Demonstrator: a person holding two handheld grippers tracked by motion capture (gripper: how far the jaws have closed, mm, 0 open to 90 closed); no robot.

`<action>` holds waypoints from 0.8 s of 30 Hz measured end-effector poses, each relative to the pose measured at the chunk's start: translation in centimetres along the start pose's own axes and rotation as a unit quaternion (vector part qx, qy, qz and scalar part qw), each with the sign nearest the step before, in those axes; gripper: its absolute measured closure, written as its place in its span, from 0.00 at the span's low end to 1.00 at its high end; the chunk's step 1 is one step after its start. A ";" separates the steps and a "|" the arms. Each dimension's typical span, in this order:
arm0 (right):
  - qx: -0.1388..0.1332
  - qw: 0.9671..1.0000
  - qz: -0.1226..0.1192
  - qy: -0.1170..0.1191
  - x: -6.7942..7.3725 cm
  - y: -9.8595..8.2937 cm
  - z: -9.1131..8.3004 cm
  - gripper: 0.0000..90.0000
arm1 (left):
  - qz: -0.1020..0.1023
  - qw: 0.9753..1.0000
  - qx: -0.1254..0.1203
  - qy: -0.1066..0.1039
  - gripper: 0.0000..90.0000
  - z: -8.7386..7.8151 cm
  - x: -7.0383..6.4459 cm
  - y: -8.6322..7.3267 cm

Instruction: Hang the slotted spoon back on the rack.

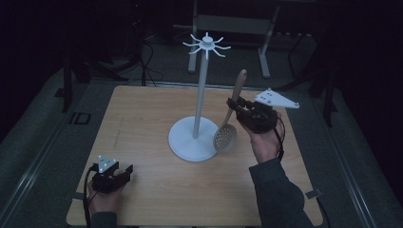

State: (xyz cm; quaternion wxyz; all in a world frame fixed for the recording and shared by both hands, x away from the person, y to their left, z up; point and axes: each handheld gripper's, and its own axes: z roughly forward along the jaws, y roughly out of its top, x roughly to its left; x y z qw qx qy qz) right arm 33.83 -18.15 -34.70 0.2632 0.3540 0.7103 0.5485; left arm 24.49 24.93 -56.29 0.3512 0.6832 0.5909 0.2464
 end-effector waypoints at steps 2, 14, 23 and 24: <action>0.000 1.000 0.000 0.000 0.0 0.1 0.0 0.81 | 0.000 1.000 0.000 0.000 0.47 0.0 0.0 0.0; -0.007 1.000 0.001 0.002 0.1 0.6 -0.2 0.81 | 0.000 1.000 0.001 0.000 0.47 0.0 0.0 0.0; -0.012 1.000 -0.006 0.004 0.3 1.3 -0.3 0.81 | 0.001 1.000 0.001 0.000 0.47 0.0 0.0 0.0; -0.012 1.000 -0.005 0.004 0.4 1.4 -0.3 0.81 | 0.001 1.000 0.001 0.000 0.47 0.0 0.0 0.0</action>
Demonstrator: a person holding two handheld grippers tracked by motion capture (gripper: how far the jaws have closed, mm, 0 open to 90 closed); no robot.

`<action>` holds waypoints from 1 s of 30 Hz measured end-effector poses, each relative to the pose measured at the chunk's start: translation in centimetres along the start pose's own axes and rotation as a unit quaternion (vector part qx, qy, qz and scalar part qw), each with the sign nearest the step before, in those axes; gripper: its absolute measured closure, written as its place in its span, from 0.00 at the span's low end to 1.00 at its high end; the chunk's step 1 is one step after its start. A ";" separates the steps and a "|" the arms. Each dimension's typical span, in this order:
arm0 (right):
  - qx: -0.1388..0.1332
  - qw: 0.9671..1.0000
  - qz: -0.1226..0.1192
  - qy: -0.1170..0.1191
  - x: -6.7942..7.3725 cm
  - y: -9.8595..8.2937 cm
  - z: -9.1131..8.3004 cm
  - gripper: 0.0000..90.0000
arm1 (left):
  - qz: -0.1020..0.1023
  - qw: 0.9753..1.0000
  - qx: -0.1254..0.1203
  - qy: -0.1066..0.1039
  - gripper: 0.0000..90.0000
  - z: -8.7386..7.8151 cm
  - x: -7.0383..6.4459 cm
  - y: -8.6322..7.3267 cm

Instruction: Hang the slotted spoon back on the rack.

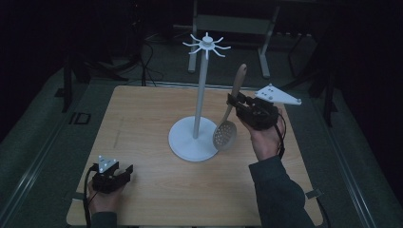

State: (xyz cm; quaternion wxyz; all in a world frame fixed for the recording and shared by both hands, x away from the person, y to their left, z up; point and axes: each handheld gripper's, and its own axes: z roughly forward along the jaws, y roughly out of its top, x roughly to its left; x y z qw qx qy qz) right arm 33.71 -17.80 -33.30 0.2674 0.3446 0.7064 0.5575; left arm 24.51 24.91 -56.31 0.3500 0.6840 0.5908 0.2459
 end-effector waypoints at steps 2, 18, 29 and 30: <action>0.000 1.000 -0.001 0.000 0.0 0.1 0.0 0.81 | 0.000 1.000 0.000 0.000 0.47 0.0 0.0 0.0; 0.000 1.000 -0.007 0.002 0.4 1.0 0.5 0.81 | 0.000 1.000 0.000 0.000 0.47 0.0 0.0 0.0; 0.006 1.000 -0.006 0.004 0.6 1.3 1.4 0.81 | -0.001 1.000 -0.002 0.000 0.47 0.0 0.1 0.0; 0.006 1.000 -0.006 0.004 0.6 1.3 1.4 0.81 | -0.001 1.000 -0.002 0.000 0.47 0.0 0.1 0.0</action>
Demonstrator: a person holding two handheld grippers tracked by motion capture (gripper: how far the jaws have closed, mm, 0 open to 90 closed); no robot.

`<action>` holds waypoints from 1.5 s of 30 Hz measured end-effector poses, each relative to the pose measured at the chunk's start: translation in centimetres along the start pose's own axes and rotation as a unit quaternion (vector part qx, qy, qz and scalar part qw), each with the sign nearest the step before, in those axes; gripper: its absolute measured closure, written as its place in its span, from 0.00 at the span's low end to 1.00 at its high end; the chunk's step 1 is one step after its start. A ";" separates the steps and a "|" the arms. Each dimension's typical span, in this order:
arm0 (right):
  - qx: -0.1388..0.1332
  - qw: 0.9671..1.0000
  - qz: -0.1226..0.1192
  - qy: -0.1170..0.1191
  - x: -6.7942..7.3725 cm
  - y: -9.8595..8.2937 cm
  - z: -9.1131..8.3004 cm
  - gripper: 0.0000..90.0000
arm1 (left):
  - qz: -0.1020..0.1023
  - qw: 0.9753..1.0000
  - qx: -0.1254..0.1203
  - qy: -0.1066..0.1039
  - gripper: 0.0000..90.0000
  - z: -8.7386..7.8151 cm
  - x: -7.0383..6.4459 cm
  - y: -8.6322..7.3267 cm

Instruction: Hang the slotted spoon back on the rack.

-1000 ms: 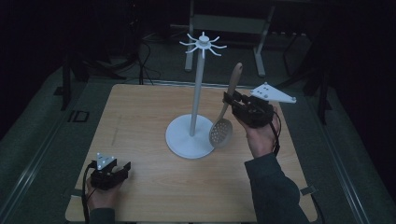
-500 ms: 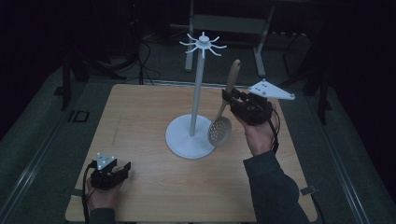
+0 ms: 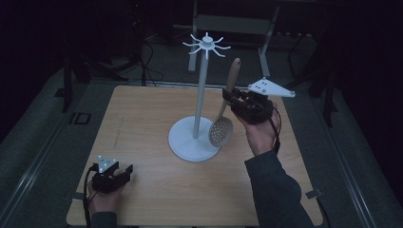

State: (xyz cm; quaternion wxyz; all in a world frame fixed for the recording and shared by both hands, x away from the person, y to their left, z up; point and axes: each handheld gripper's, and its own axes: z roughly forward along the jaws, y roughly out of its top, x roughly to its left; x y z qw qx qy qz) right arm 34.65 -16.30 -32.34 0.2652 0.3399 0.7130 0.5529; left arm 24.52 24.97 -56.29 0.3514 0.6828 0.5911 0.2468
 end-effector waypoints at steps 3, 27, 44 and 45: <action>0.003 1.000 -0.003 0.003 0.3 0.2 0.4 0.81 | 0.000 1.000 0.002 0.000 0.47 0.0 0.0 0.0; 0.023 1.000 -0.004 0.006 0.6 1.5 2.7 0.81 | -0.002 1.000 0.000 0.000 0.47 0.0 0.1 0.0; 0.031 1.000 -0.002 0.005 0.8 1.9 3.6 0.81 | -0.001 1.000 0.000 0.000 0.47 0.0 0.1 0.0; 0.031 1.000 -0.002 0.005 0.8 1.9 3.6 0.81 | -0.001 1.000 0.000 0.000 0.47 0.0 0.1 0.0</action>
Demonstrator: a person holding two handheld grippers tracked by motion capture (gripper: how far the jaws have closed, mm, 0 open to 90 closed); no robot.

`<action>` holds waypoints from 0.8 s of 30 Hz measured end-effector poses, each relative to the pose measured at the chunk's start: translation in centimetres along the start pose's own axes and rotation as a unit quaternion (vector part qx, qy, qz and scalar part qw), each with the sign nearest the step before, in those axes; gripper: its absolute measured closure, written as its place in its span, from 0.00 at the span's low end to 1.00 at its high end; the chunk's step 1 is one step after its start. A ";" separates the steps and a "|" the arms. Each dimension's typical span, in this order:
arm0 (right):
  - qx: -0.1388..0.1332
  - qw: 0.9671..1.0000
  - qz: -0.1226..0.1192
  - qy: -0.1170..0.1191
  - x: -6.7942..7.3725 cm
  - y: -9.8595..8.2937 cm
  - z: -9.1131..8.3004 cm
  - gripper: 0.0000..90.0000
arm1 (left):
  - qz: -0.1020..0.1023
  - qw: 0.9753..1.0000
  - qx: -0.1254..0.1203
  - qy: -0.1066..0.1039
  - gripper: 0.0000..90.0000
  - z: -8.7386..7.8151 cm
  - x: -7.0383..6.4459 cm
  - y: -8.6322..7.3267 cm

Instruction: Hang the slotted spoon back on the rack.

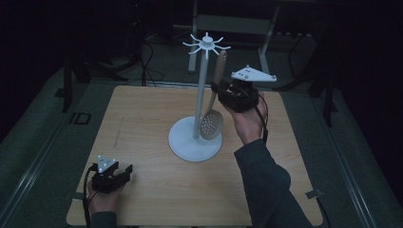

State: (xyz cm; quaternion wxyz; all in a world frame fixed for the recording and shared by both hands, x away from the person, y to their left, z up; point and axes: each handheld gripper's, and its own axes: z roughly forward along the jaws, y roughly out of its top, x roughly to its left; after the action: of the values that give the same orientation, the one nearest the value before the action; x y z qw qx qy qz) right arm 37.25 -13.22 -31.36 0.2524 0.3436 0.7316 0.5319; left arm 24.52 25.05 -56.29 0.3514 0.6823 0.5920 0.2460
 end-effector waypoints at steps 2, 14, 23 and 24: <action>0.001 1.000 -0.001 -0.002 0.0 0.1 0.2 0.81 | 0.000 1.000 0.001 0.000 0.47 0.0 0.0 0.0; 0.009 1.000 0.000 -0.003 0.1 0.3 0.9 0.81 | 0.000 1.000 0.000 0.000 0.47 0.0 0.0 0.0; 0.013 1.000 0.001 -0.002 0.1 0.0 1.3 0.81 | -0.001 1.000 0.000 0.000 0.47 0.0 0.0 0.0; 0.015 1.000 0.001 -0.002 0.2 0.0 1.4 0.81 | 0.000 1.000 0.000 0.000 0.47 0.0 0.0 0.0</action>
State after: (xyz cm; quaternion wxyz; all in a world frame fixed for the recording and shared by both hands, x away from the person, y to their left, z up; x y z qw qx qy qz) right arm 38.15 -12.27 -31.81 0.2485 0.3491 0.7385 0.5205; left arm 24.53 25.08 -56.29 0.3516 0.6820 0.5923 0.2459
